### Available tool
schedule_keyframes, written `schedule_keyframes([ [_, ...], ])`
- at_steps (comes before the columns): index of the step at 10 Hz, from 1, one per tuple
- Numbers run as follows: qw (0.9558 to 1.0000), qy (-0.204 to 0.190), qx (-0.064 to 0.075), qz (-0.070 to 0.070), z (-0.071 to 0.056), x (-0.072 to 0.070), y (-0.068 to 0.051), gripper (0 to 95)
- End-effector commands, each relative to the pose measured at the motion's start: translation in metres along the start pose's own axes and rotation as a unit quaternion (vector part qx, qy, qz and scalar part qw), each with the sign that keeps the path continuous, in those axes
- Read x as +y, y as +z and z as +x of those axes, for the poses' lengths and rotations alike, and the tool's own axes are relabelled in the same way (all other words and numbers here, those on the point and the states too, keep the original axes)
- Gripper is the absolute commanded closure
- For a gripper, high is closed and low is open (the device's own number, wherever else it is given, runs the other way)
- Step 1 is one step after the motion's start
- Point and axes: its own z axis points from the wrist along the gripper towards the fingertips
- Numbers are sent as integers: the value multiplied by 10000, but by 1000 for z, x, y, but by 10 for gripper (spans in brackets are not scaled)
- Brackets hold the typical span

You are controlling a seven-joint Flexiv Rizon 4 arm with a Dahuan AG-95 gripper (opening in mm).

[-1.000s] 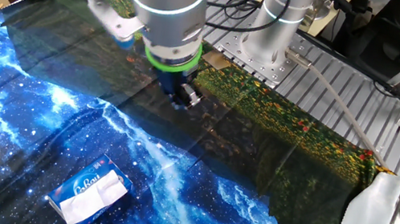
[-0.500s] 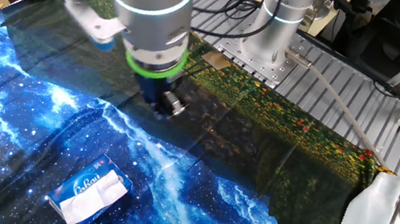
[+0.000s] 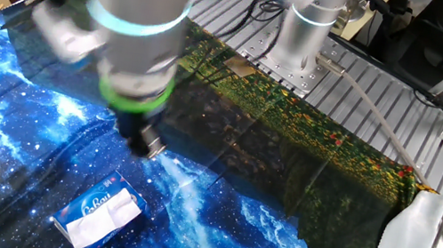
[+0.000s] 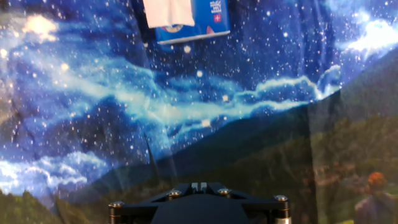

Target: Pull out a napkin

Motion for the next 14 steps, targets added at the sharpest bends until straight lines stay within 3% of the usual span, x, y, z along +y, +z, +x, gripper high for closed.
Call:
schedule_keyframes([
  [1, 9998, 89, -183, -15, 4, 4, 12, 950],
  [4, 9994, 190, -278, -11, 5, 10, 34, 950],
  [14, 9998, 156, -130, -44, 5, 10, 35, 950],
])
